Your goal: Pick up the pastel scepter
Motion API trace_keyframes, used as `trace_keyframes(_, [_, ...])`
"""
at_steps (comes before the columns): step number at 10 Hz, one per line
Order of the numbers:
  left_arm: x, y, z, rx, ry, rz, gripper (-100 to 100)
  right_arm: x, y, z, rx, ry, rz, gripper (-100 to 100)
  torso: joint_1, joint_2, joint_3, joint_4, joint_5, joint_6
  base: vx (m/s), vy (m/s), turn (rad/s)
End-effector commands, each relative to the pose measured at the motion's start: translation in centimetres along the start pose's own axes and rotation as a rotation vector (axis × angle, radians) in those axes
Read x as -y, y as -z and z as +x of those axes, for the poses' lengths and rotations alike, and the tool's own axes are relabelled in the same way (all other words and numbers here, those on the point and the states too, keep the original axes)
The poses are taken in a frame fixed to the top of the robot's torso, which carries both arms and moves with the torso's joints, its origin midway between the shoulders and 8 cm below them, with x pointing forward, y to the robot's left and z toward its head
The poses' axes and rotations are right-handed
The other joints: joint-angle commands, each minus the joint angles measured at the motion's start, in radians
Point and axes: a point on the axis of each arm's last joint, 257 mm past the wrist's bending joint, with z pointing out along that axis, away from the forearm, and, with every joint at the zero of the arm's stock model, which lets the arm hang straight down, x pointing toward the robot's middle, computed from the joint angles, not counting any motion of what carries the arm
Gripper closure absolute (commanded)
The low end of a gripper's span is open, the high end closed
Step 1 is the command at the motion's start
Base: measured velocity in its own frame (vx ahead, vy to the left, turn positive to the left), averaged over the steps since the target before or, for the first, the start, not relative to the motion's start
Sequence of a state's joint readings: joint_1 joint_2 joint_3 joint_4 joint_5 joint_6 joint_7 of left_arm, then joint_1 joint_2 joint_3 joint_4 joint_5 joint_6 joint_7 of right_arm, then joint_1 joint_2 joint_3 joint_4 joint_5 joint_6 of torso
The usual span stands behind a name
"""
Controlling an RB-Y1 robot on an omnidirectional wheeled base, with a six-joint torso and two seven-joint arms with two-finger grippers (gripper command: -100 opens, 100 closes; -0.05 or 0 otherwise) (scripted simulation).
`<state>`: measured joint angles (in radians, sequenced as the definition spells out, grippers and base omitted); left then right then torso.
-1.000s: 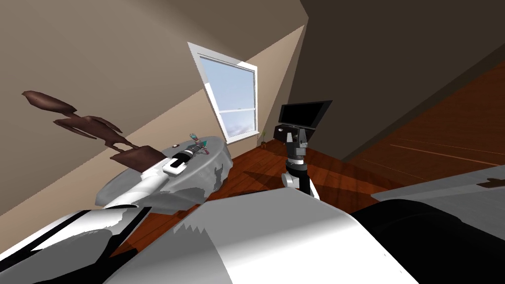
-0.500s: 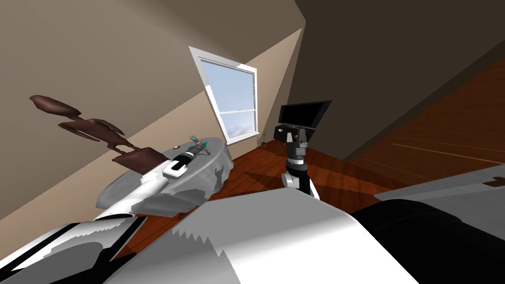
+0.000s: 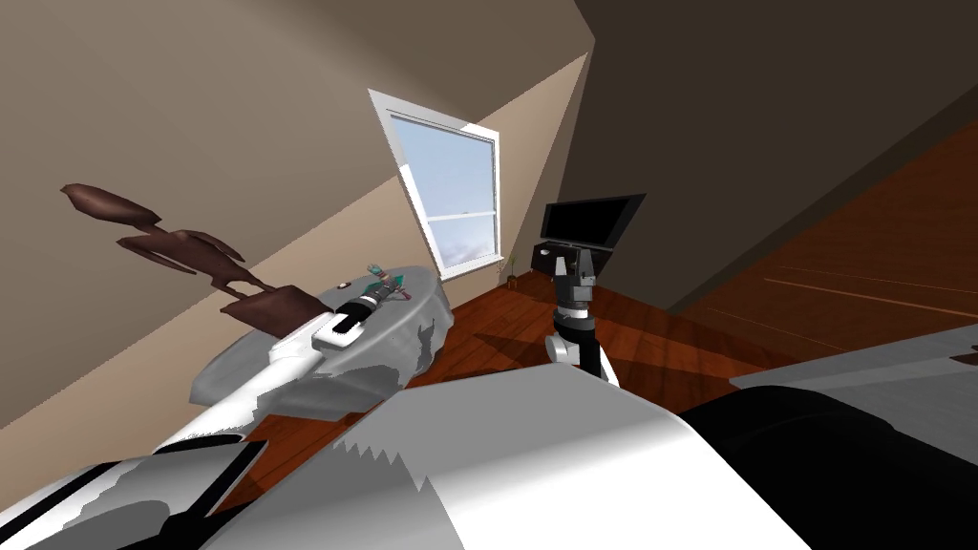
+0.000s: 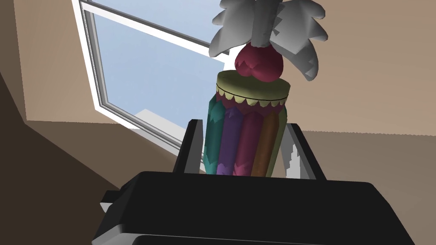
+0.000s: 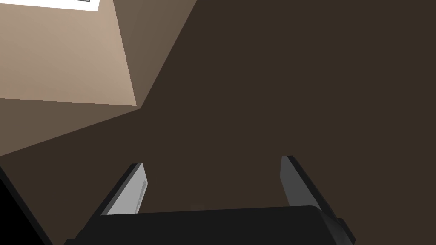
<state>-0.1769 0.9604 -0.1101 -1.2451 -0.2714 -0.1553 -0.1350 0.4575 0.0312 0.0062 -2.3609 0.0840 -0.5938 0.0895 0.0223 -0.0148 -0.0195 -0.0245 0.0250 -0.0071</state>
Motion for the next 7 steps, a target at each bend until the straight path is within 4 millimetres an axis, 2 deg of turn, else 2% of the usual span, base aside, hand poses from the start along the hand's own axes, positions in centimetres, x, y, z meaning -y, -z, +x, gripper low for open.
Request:
trace_keyframes(1, [1.5,-0.1,-0.6,0.012,-0.002,0.03,100,0.0,0.0,0.0,0.0,0.0,0.0,0,0.0,0.0,0.0,0.0,0.0,0.0,0.005,0.006,0.003])
trace_keyframes(2, [-0.3,1.0,-0.3,0.008,-0.002,-0.028,100,0.0,0.0,0.0,0.0,0.0,0.0,0,-0.002,0.001,0.0,0.0,-0.001,0.001,0.033,0.032,-0.027])
trace_keyframes(3, [0.3,1.5,0.2,0.0,-0.003,-0.018,100,0.0,0.0,0.0,0.0,0.0,0.0,0,0.0,0.0,0.0,0.0,0.0,-0.001,0.039,0.046,-0.001])
trace_keyframes(4, [1.9,1.3,-0.5,0.014,-0.004,0.013,100,0.0,0.0,0.0,0.0,0.0,0.0,0,0.001,0.0,0.0,0.0,0.0,-0.001,0.012,0.026,0.021])
trace_keyframes(5, [2.5,1.2,-0.7,0.019,-0.004,0.025,100,0.0,0.0,0.0,0.0,0.0,0.0,0,0.0,0.001,0.001,0.001,0.0,0.0,-0.002,0.008,0.0])
trace_keyframes(6, [0.7,2.4,-0.6,0.019,-0.007,-0.034,100,0.0,0.0,0.0,0.0,0.0,0.0,0,-0.002,0.002,0.001,0.001,-0.001,0.001,0.025,0.03,-0.032])
trace_keyframes(7, [1.0,2.9,0.1,0.008,-0.007,-0.031,100,0.0,0.0,0.0,0.0,0.0,0.0,0,0.0,0.001,0.001,0.001,-0.001,-0.001,0.035,0.047,0.003])
